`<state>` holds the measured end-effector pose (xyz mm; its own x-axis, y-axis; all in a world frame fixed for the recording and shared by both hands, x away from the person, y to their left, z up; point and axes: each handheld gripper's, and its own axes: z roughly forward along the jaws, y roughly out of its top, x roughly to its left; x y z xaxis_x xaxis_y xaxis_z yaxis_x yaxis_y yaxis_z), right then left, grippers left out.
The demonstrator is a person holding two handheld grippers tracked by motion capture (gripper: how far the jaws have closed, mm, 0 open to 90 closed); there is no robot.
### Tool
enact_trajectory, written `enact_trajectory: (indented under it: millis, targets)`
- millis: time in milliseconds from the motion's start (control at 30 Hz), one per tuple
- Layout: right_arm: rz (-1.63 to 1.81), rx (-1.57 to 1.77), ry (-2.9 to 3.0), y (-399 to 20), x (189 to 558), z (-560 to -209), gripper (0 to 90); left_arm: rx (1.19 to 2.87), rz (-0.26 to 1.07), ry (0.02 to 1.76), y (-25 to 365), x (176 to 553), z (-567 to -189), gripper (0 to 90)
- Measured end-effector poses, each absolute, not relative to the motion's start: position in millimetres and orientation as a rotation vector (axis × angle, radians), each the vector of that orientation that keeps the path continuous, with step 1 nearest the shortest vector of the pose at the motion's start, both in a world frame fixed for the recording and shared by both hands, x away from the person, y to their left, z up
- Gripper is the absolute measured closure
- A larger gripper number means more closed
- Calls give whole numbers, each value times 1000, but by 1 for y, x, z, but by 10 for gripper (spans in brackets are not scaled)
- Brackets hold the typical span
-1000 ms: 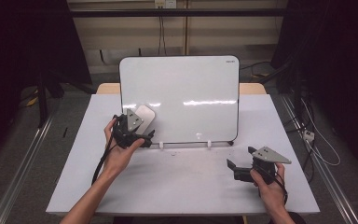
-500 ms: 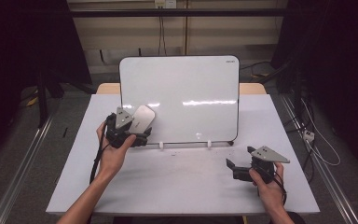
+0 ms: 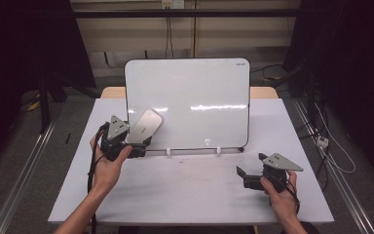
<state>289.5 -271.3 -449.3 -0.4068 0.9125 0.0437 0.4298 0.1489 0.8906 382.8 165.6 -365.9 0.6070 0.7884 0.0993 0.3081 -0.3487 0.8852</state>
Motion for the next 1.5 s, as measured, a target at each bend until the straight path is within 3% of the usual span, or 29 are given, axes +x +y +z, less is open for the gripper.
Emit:
enact_trajectory:
  millis: [700,1500]
  targets:
    - [1206,1280,1909,-272,289,-449,46,1898,671,965,205,356,-379,47]
    - [1204,1277,1911,-272,289,-449,46,1924,686,1007,215,324,-406,53]
